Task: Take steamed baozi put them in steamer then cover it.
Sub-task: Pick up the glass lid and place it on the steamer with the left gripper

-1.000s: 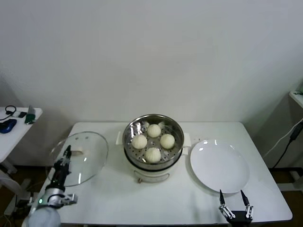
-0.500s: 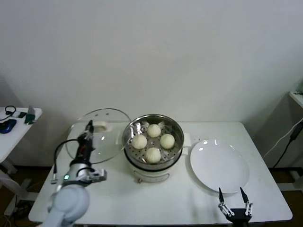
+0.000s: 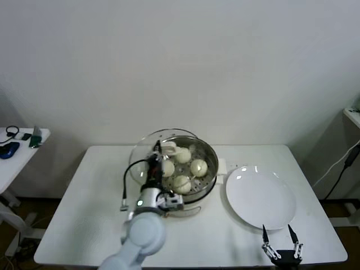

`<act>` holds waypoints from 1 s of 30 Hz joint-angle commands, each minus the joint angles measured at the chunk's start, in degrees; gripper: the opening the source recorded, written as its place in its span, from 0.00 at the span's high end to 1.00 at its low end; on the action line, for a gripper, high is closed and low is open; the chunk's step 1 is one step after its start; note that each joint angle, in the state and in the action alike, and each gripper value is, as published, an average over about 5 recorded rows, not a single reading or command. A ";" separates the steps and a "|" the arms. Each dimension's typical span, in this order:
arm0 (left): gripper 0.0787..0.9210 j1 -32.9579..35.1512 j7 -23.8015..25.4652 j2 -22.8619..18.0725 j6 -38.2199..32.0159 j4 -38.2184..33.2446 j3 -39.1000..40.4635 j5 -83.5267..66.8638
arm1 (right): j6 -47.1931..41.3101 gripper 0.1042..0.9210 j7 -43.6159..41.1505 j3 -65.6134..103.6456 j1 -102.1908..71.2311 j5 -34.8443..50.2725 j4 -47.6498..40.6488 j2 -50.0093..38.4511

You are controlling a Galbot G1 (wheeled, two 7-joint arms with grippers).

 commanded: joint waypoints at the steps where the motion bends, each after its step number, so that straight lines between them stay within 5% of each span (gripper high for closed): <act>1: 0.93 -6.50 1.12 -9.15 3.01 9.72 8.75 4.96 | 0.83 0.12 0.16 0.44 -0.85 0.32 -0.07 -0.32; 30: 0.93 -3.32 -1.91 -8.34 1.45 14.19 4.43 9.23 | 2.01 0.12 0.10 0.53 -1.02 0.41 -0.45 -0.46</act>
